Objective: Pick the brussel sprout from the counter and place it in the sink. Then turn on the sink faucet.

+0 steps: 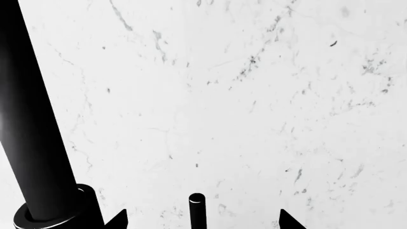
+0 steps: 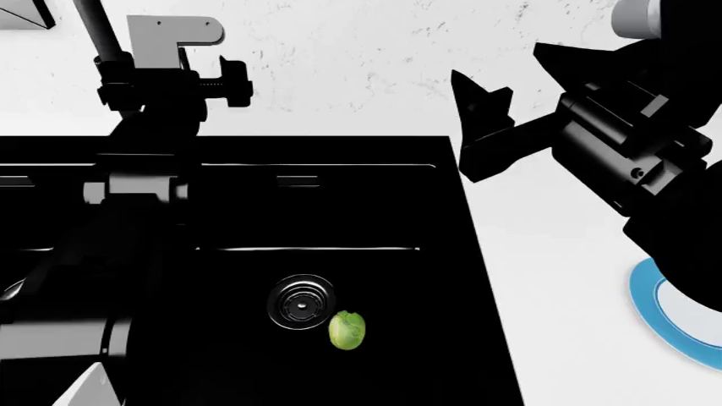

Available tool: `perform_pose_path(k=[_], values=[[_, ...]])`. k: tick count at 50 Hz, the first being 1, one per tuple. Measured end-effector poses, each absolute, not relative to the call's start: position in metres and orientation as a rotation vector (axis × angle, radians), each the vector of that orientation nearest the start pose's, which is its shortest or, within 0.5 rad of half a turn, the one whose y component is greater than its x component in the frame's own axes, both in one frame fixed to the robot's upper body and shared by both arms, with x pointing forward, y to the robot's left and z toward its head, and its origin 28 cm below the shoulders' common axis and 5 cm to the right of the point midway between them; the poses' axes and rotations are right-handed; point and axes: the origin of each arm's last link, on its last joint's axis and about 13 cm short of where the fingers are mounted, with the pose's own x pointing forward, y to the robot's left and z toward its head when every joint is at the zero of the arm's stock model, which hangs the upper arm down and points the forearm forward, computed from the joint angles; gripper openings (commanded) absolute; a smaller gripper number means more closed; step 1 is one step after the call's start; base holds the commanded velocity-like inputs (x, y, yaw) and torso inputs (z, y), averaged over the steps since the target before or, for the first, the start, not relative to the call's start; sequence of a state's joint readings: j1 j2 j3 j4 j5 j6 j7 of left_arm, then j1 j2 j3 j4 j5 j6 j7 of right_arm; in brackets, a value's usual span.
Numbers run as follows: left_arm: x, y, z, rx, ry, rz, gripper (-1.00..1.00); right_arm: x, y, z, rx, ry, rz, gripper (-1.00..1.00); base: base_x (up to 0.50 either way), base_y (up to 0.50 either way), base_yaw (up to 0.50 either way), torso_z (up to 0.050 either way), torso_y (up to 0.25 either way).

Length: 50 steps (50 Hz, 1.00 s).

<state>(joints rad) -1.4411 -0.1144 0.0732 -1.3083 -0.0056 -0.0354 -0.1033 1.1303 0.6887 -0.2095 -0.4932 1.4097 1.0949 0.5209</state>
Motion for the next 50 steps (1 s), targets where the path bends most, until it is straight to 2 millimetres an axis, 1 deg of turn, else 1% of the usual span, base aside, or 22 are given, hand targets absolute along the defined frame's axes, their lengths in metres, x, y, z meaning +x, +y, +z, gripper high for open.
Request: perform_pose_path(k=[13,18,30,50], values=[[0.439,0.256,0.246,0.092,-0.114,0.207,1.00,0.238,-0.135,0.314,-0.118,-0.134,0.400,1.00,0.00,0.00,0.00,0.000,0.000],[0.439,0.256,0.249,0.091,-0.122,0.209,1.00,0.237,-0.135,0.314,-0.118,-0.137,0.401,1.00,0.00,0.00,0.00,0.000,-0.176],[0.439,0.256,0.250,0.087,-0.130,0.208,1.00,0.237,-0.135,0.313,-0.116,-0.136,0.404,1.00,0.00,0.00,0.00,0.000,0.000],[0.439,0.251,0.237,0.072,-0.114,0.195,1.00,0.238,-0.136,0.309,-0.105,-0.133,0.404,1.00,0.00,0.00,0.00,0.000,0.000]])
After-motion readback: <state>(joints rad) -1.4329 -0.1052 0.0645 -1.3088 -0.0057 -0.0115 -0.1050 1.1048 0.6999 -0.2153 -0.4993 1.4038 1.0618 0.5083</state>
